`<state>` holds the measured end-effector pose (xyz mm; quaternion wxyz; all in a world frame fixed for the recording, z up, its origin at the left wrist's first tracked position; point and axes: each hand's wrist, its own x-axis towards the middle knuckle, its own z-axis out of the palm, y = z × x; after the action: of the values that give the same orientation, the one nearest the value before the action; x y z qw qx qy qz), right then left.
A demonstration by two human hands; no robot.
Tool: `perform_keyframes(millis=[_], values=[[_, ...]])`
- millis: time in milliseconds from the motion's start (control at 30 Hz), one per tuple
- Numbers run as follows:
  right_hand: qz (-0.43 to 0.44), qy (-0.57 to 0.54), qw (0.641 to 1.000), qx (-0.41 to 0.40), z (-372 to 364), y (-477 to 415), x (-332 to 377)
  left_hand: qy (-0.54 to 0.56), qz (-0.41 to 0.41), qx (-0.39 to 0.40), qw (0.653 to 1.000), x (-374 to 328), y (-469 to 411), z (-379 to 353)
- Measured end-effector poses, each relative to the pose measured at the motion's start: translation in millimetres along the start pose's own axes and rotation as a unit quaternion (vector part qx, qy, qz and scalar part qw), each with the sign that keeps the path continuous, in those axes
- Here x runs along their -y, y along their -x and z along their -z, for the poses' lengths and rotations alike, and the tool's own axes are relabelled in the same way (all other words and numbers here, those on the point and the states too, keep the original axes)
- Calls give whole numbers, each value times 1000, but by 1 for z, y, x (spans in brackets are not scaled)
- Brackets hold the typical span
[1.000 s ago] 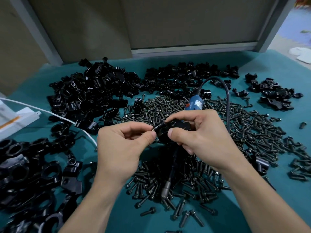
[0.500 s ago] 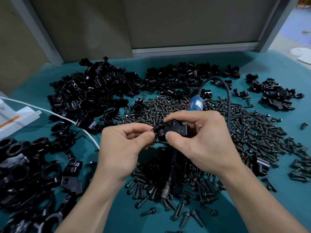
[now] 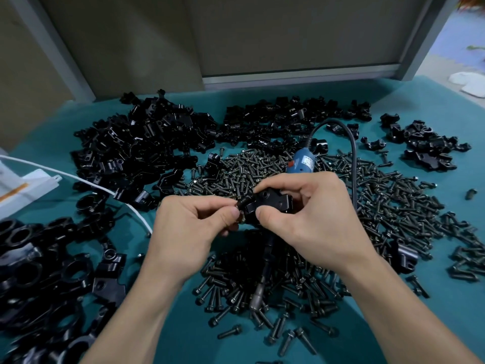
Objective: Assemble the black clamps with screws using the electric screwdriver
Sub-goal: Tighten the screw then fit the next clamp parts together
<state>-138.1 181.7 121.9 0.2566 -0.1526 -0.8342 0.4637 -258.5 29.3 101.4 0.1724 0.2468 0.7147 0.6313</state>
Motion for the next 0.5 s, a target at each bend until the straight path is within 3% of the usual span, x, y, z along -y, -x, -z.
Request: perform_keyframes(millis=[167,267,300,400,500], values=[[-44,-82,995,30,-2,-3,-4,-140,-148,-109,973,3,12,-3],[-55,-102,992,48,-2,-4,-5,-256,-284,-155,911,8,16,-5],[-57,-101,992,47,-1,-5,-5,-249,-275,-159,915,9,15,-5],[-58,-102,992,37,2,-7,-7,-97,-97,-80,987,0,10,-7],[-55,-111,992,35,4,-7,-8,34,-17,-18,999,-3,5,-8]])
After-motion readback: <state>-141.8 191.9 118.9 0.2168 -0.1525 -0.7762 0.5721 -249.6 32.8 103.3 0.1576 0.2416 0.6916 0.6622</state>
